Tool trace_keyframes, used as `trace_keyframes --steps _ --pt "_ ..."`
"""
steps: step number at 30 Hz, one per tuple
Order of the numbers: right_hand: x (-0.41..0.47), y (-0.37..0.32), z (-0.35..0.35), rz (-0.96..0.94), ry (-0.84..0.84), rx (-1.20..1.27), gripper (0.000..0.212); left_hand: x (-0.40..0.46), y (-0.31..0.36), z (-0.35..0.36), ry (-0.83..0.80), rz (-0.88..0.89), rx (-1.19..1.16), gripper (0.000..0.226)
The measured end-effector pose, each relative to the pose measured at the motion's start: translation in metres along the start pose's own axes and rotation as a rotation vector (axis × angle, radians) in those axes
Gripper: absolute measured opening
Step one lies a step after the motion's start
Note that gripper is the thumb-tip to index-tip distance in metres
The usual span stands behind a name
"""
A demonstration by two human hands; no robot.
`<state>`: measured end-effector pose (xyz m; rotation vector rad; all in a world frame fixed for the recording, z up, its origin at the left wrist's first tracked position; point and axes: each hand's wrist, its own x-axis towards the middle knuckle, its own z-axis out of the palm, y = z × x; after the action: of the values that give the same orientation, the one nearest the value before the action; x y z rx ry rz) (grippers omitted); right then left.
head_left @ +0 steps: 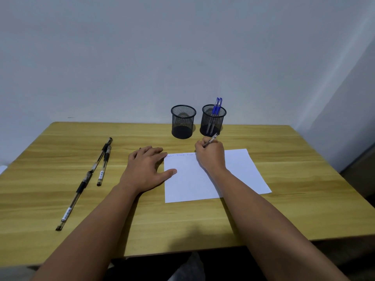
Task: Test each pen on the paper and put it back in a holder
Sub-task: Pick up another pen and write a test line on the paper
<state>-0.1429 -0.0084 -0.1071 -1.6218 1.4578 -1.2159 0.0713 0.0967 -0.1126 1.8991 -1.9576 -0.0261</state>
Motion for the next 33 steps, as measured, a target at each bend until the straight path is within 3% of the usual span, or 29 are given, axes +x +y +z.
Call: trace_keyframes --steps 3,6,12,15,18,20,25,29,33 --pt "0.004 -0.001 -0.005 0.117 0.03 0.15 0.039 0.0 -0.001 0.0 -0.008 -0.005 -0.009 0.082" --pt "0.005 -0.003 -0.006 0.163 -0.046 0.256 0.038 0.0 0.001 -0.002 -0.024 -0.007 -0.004 0.08" --pt "0.002 -0.035 -0.017 0.097 -0.171 0.28 0.037 -0.003 0.004 -0.008 -0.059 -0.014 -0.019 0.081" --pt "0.004 -0.051 -0.023 0.053 -0.156 0.285 0.045 -0.005 0.006 -0.012 0.016 -0.031 -0.104 0.073" --pt "0.0 -0.062 -0.026 0.041 -0.176 0.288 0.038 -0.001 -0.001 -0.021 0.12 -0.085 -0.221 0.058" --pt "-0.003 -0.068 -0.028 0.106 -0.201 0.33 0.024 0.006 -0.017 -0.027 0.112 -0.126 -0.18 0.054" --pt "-0.009 -0.071 -0.025 0.187 -0.23 0.422 0.013 0.015 -0.05 -0.036 -0.017 -0.14 0.03 0.041" --pt "-0.015 -0.068 -0.023 0.145 -0.208 0.393 0.015 0.012 -0.054 -0.038 0.021 -0.109 0.072 0.023" --pt "-0.025 -0.068 -0.021 0.214 -0.249 0.41 0.012 0.008 -0.051 -0.04 0.062 -0.092 0.105 0.018"
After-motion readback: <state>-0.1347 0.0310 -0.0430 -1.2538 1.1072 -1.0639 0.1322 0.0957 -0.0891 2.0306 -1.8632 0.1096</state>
